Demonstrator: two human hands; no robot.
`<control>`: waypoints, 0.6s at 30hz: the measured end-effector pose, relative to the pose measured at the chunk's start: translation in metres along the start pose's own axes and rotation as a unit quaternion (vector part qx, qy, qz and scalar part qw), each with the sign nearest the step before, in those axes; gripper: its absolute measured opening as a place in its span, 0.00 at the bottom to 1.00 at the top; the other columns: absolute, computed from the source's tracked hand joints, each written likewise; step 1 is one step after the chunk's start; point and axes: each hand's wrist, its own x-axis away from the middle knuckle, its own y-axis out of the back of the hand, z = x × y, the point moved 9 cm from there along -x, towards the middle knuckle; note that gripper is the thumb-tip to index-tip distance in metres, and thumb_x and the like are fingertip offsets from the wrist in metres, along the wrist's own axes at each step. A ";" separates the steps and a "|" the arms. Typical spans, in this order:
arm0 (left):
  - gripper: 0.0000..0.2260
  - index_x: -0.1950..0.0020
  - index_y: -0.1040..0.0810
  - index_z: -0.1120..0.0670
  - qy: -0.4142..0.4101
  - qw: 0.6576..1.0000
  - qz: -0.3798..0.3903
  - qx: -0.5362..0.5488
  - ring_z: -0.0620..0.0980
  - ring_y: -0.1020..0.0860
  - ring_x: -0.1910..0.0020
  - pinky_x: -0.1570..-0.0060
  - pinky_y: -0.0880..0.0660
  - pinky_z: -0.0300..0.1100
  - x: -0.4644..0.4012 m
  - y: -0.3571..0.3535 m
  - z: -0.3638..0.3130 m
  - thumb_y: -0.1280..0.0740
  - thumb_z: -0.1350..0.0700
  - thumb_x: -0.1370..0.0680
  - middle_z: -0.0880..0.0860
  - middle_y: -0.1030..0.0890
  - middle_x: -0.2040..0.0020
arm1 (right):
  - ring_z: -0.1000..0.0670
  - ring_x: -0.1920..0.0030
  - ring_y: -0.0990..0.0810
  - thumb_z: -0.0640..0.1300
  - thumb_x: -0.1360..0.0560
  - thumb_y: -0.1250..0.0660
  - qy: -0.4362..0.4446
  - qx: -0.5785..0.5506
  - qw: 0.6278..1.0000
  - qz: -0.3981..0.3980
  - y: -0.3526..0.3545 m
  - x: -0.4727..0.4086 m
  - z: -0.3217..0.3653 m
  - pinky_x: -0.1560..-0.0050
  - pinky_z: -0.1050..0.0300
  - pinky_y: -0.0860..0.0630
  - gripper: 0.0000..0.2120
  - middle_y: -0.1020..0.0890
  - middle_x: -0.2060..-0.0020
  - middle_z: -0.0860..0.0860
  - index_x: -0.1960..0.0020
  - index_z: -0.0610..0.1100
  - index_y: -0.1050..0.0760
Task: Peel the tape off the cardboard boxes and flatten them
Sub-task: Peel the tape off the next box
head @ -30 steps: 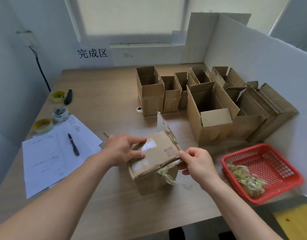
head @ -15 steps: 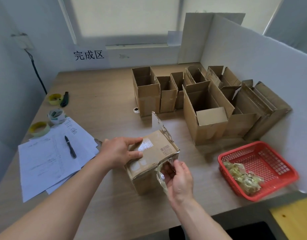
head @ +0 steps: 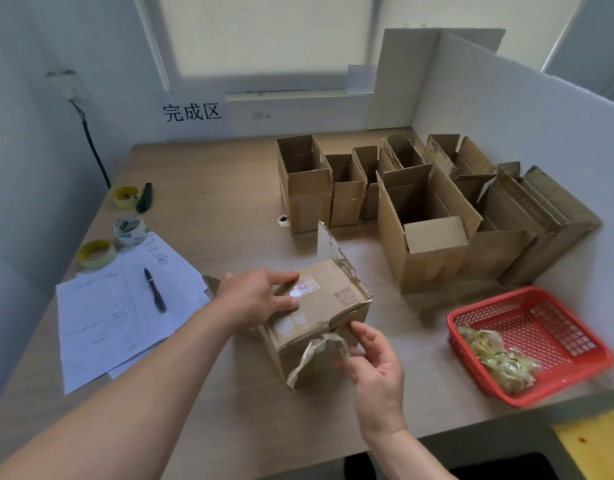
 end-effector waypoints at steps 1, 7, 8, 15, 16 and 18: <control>0.25 0.29 0.34 0.29 0.003 1.000 -0.001 0.003 0.50 0.28 0.33 0.47 0.41 0.45 0.002 0.000 0.000 0.35 0.31 0.26 0.40 0.22 0.34 | 0.49 0.52 0.16 0.24 0.24 0.40 0.003 0.009 1.000 -0.003 -0.002 0.001 0.003 0.58 0.58 0.20 0.21 0.14 0.53 0.47 0.53 0.46 0.16; 0.32 0.29 0.33 0.33 0.018 0.998 -0.038 0.051 0.50 0.24 0.38 0.50 0.29 0.45 0.026 0.008 -0.007 0.41 0.24 0.31 0.40 0.21 0.36 | 0.48 0.41 0.18 0.28 0.23 0.46 0.023 -0.048 0.999 0.003 -0.024 -0.019 0.043 0.45 0.51 0.21 0.24 0.17 0.41 0.44 0.71 0.44 0.22; 0.36 0.30 0.32 0.35 0.020 0.996 -0.040 0.078 0.50 0.23 0.40 0.53 0.29 0.44 0.031 0.009 -0.008 0.44 0.21 0.34 0.40 0.21 0.37 | 0.48 0.43 0.17 0.31 0.25 0.44 0.039 -0.050 0.998 0.019 -0.030 -0.024 0.054 0.45 0.52 0.21 0.21 0.16 0.43 0.43 0.71 0.44 0.23; 0.53 0.29 0.27 0.51 0.094 0.951 -0.012 0.296 0.51 0.23 0.38 0.35 0.27 0.51 0.055 0.011 0.022 0.46 0.15 0.41 0.50 0.21 0.35 | 0.46 0.45 0.17 0.37 0.32 0.42 0.118 0.045 0.978 0.168 -0.092 -0.036 0.092 0.44 0.52 0.20 0.11 0.14 0.51 0.44 0.68 0.42 0.22; 0.51 0.29 0.26 0.52 0.106 0.942 -0.007 0.318 0.51 0.23 0.38 0.36 0.27 0.50 0.060 0.008 0.029 0.44 0.17 0.39 0.50 0.21 0.36 | 0.46 0.46 0.17 0.37 0.32 0.42 0.106 0.051 0.977 0.178 -0.099 -0.036 0.085 0.46 0.52 0.20 0.11 0.14 0.52 0.44 0.66 0.40 0.21; 0.43 0.31 0.25 0.51 0.122 0.923 -0.014 0.363 0.48 0.23 0.42 0.40 0.26 0.46 0.067 0.004 0.043 0.40 0.22 0.34 0.49 0.20 0.38 | 0.46 0.51 0.17 0.34 0.28 0.40 0.058 0.046 0.981 0.178 -0.112 -0.037 0.068 0.53 0.54 0.20 0.10 0.14 0.54 0.44 0.59 0.38 0.20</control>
